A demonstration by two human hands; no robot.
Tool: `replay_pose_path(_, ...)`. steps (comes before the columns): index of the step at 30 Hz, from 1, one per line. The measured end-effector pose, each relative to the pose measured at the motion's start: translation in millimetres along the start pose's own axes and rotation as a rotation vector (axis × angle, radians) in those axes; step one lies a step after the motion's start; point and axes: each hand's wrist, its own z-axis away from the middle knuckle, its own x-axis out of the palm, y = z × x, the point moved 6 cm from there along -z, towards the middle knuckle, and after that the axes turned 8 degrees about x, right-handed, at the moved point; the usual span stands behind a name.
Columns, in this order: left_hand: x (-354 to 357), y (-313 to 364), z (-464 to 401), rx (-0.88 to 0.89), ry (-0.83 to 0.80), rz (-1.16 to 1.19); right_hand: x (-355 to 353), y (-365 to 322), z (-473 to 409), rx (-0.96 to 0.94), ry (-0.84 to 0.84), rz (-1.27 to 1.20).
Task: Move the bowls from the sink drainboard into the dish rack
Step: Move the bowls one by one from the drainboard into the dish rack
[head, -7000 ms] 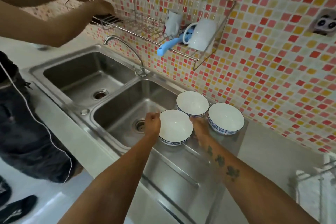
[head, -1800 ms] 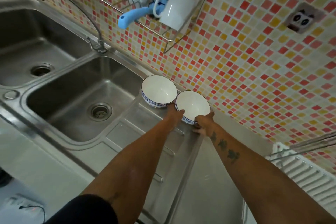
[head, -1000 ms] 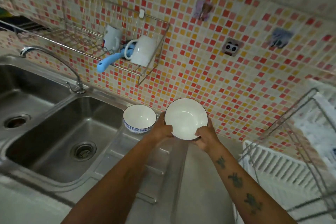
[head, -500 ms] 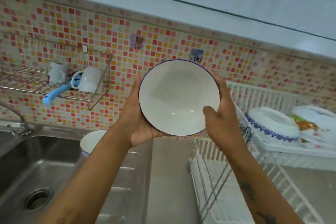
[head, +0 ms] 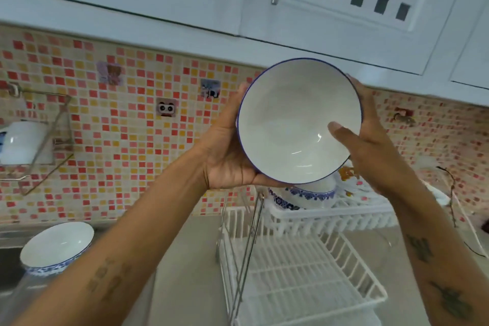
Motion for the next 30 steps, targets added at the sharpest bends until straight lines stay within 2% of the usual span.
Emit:
replay_pose_path(2,7,2,-20,0.022,0.031,-0.059,-15,14,-12,0.12,-0.106,-0.067)
replay_pose_path(5,11,5,-43,0.1,0.162,-0.224,-25,37,-28,0.321,-0.257,-0.318)
replay_pose_path(8,11,6,-61,0.209,0.275,-0.51,-28,62,-44,0.496,-0.272,-0.427)
replay_pose_path(13,-4,3,-76,0.383,0.441,-0.948,-23,93,-65,0.598,-0.229,-0.328)
replay_pose_path(18,-14,-8,-81,0.379,0.44,-1.147,-8,111,-70,0.61,-0.234,-0.137)
replay_pose_path(24,-10,-22,-83,0.35,0.411,-1.425,13,136,-67,0.629,-0.241,-0.306)
replay_pose_path(30,-12,-32,-91,0.24,0.33,-1.537,20,148,-59,0.657,-0.251,-0.326)
